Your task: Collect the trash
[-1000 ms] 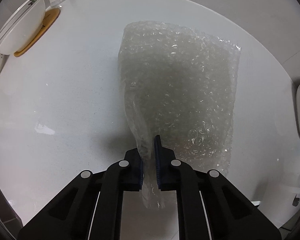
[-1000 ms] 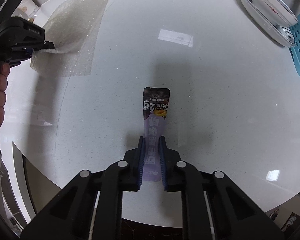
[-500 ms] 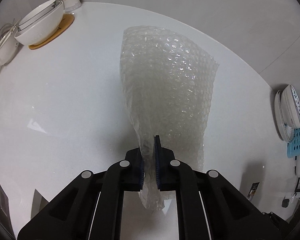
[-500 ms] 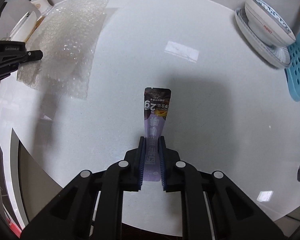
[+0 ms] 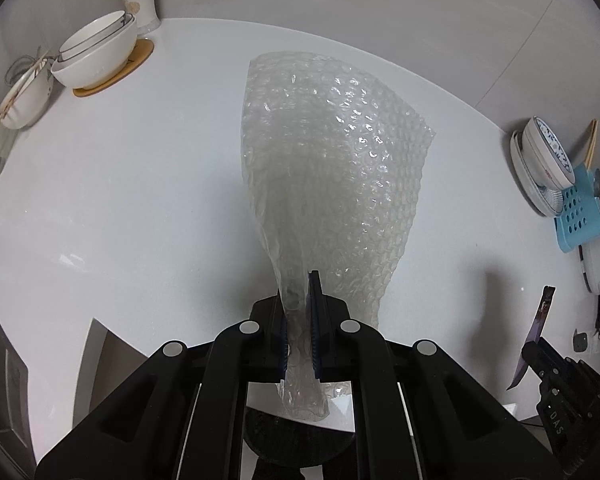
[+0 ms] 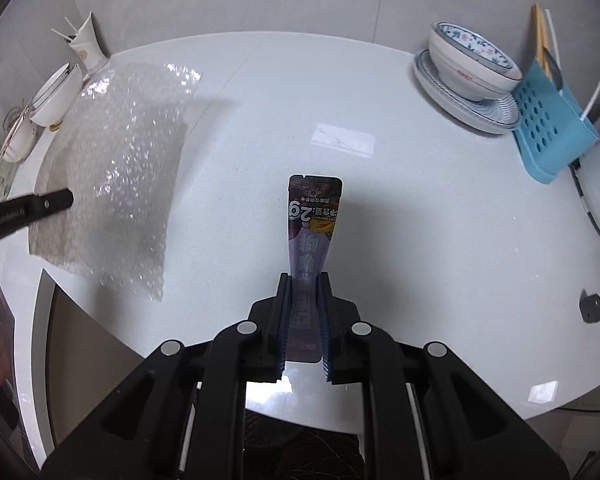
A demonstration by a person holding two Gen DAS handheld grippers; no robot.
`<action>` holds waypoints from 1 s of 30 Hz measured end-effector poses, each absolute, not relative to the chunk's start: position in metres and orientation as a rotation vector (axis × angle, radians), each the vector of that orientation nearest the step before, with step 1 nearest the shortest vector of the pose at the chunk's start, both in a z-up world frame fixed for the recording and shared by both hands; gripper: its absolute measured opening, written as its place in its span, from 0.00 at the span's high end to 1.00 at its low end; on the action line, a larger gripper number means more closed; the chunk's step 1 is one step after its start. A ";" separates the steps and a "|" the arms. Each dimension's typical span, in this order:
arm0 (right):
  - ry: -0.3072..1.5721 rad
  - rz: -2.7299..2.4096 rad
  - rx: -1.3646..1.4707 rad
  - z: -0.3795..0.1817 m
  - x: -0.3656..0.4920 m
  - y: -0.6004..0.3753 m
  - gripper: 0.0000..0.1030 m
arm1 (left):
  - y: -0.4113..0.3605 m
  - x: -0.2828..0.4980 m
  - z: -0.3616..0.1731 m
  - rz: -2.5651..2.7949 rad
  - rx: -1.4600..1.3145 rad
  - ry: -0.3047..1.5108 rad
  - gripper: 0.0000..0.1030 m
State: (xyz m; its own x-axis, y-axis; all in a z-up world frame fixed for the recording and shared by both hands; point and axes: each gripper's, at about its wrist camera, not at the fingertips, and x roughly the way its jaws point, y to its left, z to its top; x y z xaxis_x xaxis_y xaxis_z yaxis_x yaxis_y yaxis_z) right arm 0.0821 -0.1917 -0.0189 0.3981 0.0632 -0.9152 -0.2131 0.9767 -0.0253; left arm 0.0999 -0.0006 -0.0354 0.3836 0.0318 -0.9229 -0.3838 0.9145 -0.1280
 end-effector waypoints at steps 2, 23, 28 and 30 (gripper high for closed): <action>1.142 0.170 -0.142 -0.014 0.067 -0.192 0.88 | -0.013 0.084 -0.032 0.261 -0.343 1.153 0.93; 1.102 0.137 -0.107 -0.007 -0.010 -0.192 0.88 | -0.041 -0.005 -0.036 0.148 -0.328 1.153 0.93; 1.092 0.135 -0.109 -0.004 -0.024 -0.192 0.88 | -0.049 -0.030 -0.043 0.127 -0.322 1.159 0.93; 1.088 0.137 -0.108 -0.003 -0.028 -0.194 0.88 | -0.052 -0.040 -0.045 0.119 -0.323 1.161 0.93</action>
State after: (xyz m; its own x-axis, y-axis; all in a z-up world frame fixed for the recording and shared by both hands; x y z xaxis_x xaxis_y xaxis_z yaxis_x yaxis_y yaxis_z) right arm -0.0281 -0.1938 -0.0029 0.4574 0.0577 -0.8874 -0.1637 0.9863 -0.0202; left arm -0.0398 -0.0521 -0.0454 0.3981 -0.0735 -0.9144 -0.2580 0.9476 -0.1885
